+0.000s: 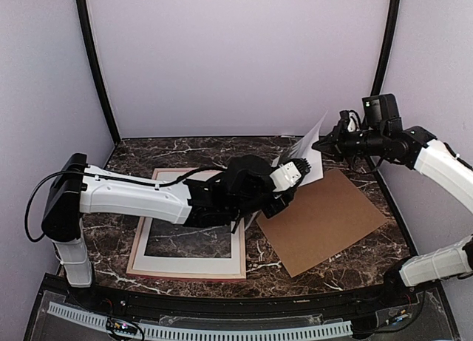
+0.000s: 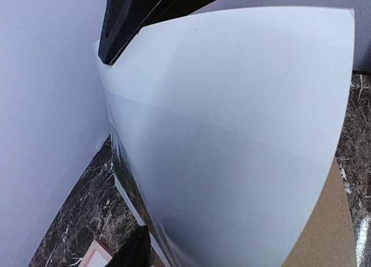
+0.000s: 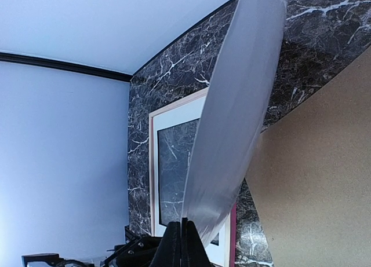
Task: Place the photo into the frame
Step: Pass from the right arm to the left
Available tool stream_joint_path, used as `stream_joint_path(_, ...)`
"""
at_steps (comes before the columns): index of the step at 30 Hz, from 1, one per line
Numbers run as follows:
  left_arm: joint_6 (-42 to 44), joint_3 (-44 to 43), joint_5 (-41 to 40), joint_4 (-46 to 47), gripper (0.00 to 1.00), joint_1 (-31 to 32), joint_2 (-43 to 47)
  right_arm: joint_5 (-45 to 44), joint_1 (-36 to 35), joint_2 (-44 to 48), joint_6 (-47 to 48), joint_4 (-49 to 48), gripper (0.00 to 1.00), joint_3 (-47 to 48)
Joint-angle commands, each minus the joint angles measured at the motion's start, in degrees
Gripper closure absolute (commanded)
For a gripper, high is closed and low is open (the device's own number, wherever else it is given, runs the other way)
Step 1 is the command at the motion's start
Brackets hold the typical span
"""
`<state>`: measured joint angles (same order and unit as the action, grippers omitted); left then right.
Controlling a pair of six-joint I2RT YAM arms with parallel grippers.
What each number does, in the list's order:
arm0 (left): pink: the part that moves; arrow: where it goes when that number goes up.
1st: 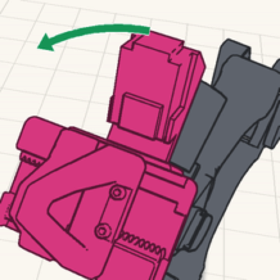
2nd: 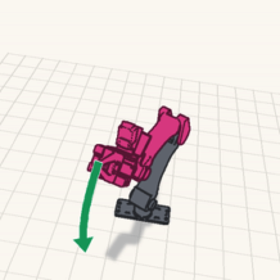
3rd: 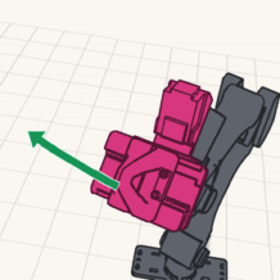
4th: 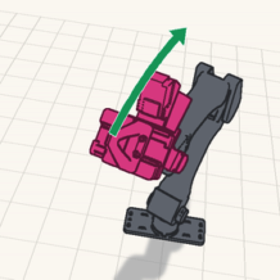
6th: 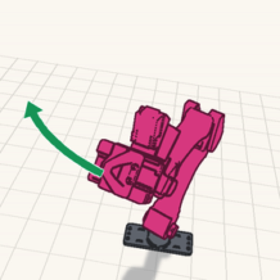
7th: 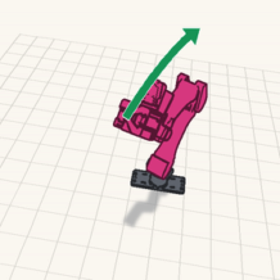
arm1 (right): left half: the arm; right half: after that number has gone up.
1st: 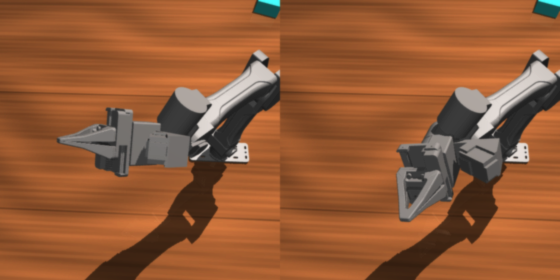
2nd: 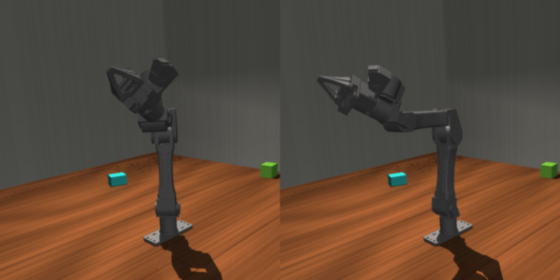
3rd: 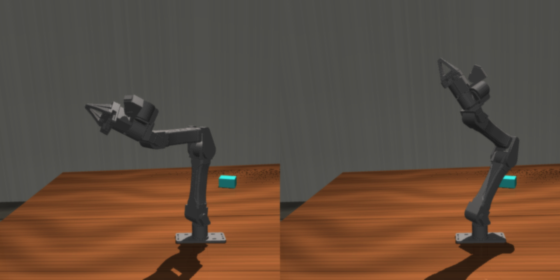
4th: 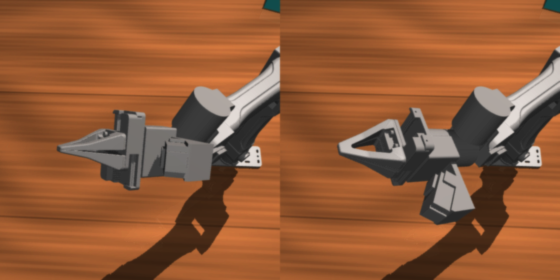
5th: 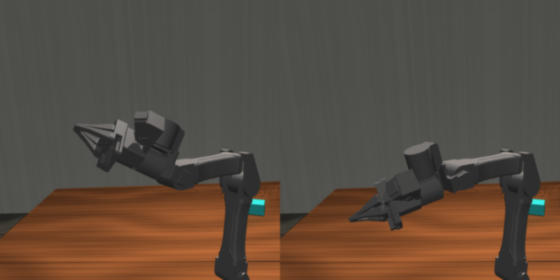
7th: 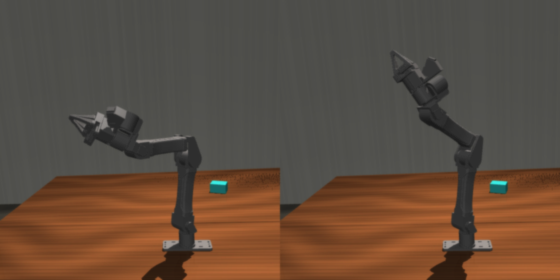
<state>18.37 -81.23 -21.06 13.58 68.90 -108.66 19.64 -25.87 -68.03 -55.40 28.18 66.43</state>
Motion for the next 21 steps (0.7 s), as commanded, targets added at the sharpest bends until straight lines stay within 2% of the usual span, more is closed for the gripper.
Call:
stream_joint_path(1, 0.1, 0.42, -0.36, 1.63, 0.62, 0.18, 1.25, 0.51, -0.37, -0.55, 0.18, -2.1, 1.0, 0.8)
stream_joint_path(2, -0.04, 0.45, -0.37, 1.49, 0.68, 0.18, 1.39, 0.45, -0.36, -0.54, 0.24, -2.06, 1.0, 0.86)
stream_joint_path(6, -0.4, 0.58, -0.55, 1.14, 0.79, 0.18, 2.72, 0.03, -0.41, -0.62, 0.68, -1.54, 0.99, 1.2)
stream_joint_path(7, -0.51, 0.65, -0.52, 1.11, 0.8, 0.18, 3.04, -0.1, -0.37, -0.77, 0.9, -1.33, 0.97, 1.47)
stream_joint_path(9, -0.9, 0.86, -0.31, 1.16, 0.88, 0.18, 4.03, -0.49, -0.38, -1.05, 1.59, -0.6, 0.93, 2.35)
stream_joint_path(10, -1.41, 0.95, -0.13, 1.11, 0.96, 0.18, 4.7, -0.7, -0.41, -1.25, 2.08, -0.12, 0.89, 2.91)
stream_joint_path(11, -1.76, 0.97, -0.08, 0.92, 0.98, 0.18, 5.04, -0.86, -0.41, -1.42, 2.48, 0.35, 0.85, 3.59)
stream_joint_path(16, -4.96, 0.24, -0.28, -0.86, 1.0, 0.02, 8.13, -2.01, -0.39, -2.94, 6.25, 4.7, 0.64, 9.73)
stream_joint_path(21, -10.57, -1.66, -0.02, -5.37, 1.0, -1.13, 11.59, -2.5, -0.23, -4.43, 9.92, 10.44, 0.45, 20.52)
